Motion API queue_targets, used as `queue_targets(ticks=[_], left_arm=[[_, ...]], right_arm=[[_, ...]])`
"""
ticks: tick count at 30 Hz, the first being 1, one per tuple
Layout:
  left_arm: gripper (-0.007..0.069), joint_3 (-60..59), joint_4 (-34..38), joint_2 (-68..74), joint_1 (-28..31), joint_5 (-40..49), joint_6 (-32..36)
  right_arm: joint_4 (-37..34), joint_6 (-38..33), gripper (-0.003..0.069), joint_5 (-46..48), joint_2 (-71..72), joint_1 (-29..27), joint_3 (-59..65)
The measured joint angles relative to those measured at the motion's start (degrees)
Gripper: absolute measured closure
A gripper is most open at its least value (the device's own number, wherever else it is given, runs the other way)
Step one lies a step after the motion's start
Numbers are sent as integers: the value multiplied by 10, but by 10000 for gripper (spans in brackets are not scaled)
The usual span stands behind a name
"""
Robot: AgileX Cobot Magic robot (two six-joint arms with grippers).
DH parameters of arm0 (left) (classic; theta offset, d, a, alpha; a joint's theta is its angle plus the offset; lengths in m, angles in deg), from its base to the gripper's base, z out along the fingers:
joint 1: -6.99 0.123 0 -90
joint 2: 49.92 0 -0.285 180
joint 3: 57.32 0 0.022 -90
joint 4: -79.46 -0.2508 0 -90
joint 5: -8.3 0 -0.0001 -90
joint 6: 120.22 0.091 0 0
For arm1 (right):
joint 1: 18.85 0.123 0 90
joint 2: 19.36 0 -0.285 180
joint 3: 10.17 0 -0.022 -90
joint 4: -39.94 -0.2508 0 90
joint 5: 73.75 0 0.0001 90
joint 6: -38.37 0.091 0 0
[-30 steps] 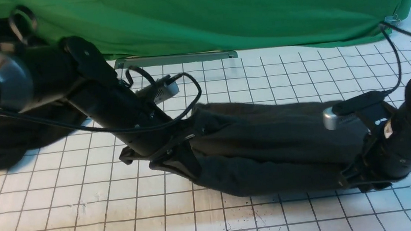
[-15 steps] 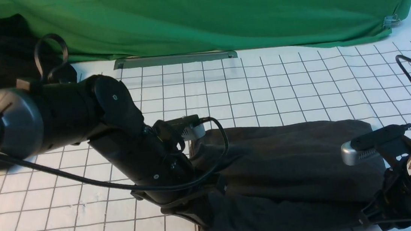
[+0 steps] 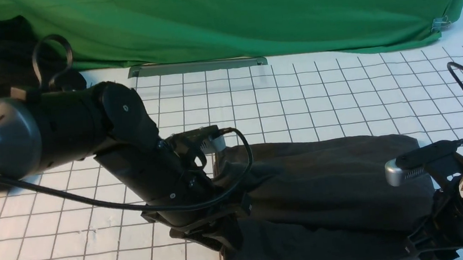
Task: Fold a long-sleeved shirt over a white checkered tablecloth.
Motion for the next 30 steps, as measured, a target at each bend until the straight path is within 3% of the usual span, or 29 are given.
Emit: queue_targets(ticks=[3,6,10,18,22,30], left_arm=[[284,28,-24,-15,3,39,0],[218,96,-80,-39,10,96,-5],[187,172,-118,-59,18,123,-12],[181,218,-122,-65,18,123,-13],[180,218,-124,-65,18,116,-13],[181,218,-124,-65,18,103,-13]], right_arm=[[1,-5,409,5,17,0,0],[2,-13,550,25,71,0,0],[2,-14,628,56,167,0,0],[3,-14,638,123,376,0,0],[3,-14,633,133,552,0,0],[19,-55,623,30,812,0,42]])
